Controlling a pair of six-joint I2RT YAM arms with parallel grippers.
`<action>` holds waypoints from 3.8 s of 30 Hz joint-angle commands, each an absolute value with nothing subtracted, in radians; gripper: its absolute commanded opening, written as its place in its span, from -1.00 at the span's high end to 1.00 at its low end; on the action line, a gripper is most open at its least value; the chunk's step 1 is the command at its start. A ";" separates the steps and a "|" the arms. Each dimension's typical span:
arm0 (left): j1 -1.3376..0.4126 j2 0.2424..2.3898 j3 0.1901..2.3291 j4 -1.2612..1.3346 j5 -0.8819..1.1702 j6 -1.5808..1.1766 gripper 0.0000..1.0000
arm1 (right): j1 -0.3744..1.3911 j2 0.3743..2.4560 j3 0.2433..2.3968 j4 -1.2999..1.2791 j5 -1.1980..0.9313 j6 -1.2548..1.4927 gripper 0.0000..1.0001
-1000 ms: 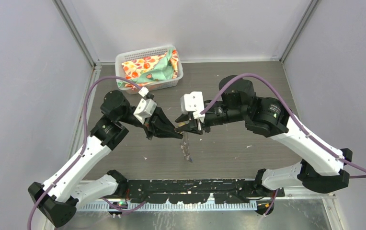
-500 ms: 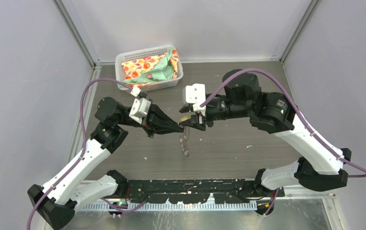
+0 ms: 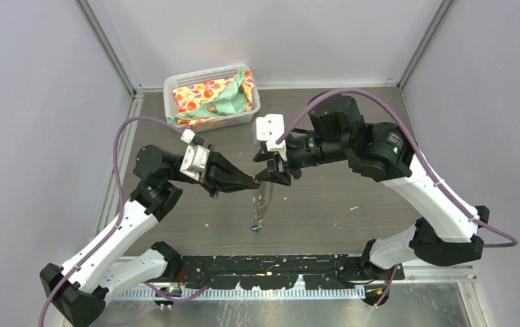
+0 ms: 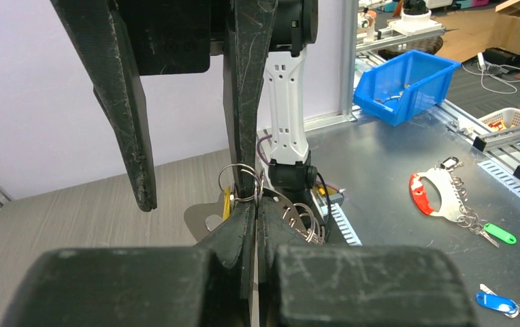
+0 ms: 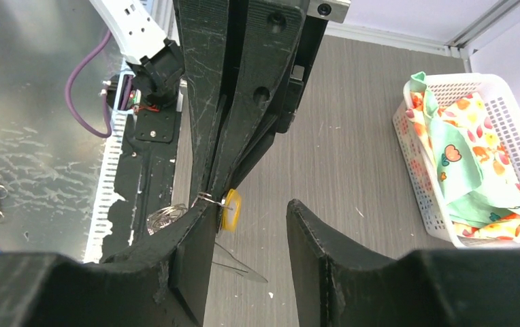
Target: Put the keys on the keyring
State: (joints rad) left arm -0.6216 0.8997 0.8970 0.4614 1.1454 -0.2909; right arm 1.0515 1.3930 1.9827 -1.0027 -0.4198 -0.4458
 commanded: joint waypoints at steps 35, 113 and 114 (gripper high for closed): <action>-0.624 0.813 0.801 0.689 0.990 -0.294 0.99 | 1.031 1.473 2.312 -1.301 -0.270 -0.332 -0.37; -0.622 0.738 0.831 0.433 0.896 -0.106 0.67 | 1.032 1.348 1.964 -0.903 -0.316 -0.258 0.98; -0.622 0.724 0.827 0.404 0.900 -0.073 0.61 | 1.031 1.341 1.953 -0.901 -0.317 -0.250 0.98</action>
State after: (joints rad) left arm -0.6197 0.7902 0.8001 0.4625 0.8772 -0.2070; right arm 1.0386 1.4048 1.9747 -0.9691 -0.3603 -0.2905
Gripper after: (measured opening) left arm 0.132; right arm 0.028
